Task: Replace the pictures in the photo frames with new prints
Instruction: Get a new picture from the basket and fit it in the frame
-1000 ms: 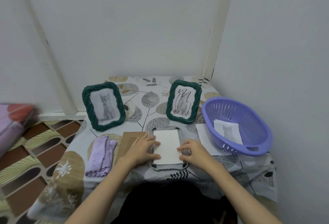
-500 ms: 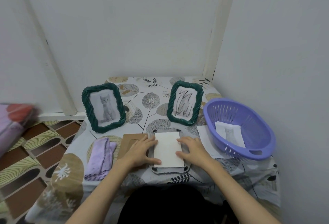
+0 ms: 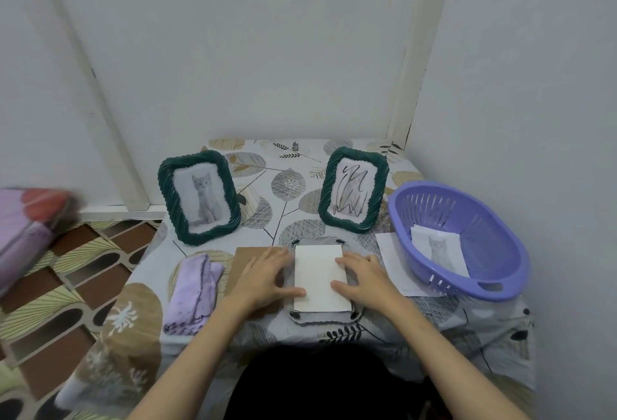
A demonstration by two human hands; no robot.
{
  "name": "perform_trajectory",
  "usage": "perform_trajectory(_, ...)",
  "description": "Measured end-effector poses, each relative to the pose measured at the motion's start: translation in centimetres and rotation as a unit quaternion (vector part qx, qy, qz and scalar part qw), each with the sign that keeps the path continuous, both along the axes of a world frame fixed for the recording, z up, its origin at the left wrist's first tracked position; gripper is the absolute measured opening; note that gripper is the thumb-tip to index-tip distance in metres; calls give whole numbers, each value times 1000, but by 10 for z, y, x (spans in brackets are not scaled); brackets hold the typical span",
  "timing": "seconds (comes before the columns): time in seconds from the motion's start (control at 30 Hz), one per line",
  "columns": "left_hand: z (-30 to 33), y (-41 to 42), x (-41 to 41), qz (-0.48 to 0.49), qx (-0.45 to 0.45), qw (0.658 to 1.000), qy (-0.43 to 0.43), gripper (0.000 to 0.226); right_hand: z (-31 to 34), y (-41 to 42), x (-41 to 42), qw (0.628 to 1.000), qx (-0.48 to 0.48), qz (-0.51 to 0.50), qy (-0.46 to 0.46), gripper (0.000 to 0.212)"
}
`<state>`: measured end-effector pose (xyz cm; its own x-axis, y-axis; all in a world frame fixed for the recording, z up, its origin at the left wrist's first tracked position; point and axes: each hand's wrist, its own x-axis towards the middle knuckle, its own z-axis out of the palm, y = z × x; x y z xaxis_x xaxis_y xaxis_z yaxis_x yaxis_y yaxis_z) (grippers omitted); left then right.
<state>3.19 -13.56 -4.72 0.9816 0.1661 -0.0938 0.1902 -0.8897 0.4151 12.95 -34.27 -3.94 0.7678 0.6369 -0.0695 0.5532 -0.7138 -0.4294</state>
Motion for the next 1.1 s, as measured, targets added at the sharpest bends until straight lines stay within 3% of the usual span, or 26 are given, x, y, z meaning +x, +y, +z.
perform_trajectory(0.1, 3, 10, -8, 159, 109, 981, -35, 85, 1, -7, -1, 999, 9, -48, -20, 55)
perform_trajectory(0.2, 3, 15, -19, 222, 162, 961, 16, 96, -2, -13, -4, 995, -22, -82, -52, 56)
perform_trajectory(0.37, -3, 8, -24, 257, 143, 955, -37, 87, -7, -16, -16, 994, -26, -97, -49, 57)
perform_trajectory(0.47, -6, 4, -24, 283, 82, 950, -99, 81, -7, -16, -17, 993, -14, -106, -48, 55)
perform_trajectory(0.6, -1, 4, -30, 311, -47, 931, -187, 48, -9, -15, -15, 993, 0, -113, -37, 53)
perform_trajectory(0.7, 6, 7, -37, 305, -66, 912, -264, 46, -10, -16, -15, 993, 3, -116, -32, 52)
perform_trajectory(0.77, 16, 7, -39, 294, -130, 898, -300, 52, -11, -16, -16, 992, 15, -120, -35, 49)
perform_trajectory(0.83, 26, 4, -36, 263, -254, 885, -290, 59, -8, -13, -17, 987, 91, -127, -45, 43)
perform_trajectory(0.9, 37, -5, -28, 227, -377, 860, -257, 61, 5, -5, -21, 964, 234, -124, 9, 33)
perform_trajectory(1.0, 47, -27, -11, 195, -412, 863, -220, 57, 35, 8, -29, 897, 385, -82, 201, 31)
perform_trajectory(1.1, 49, -43, 5, 151, -436, 865, -196, 55, 49, 10, -29, 887, 392, -56, 237, 48)
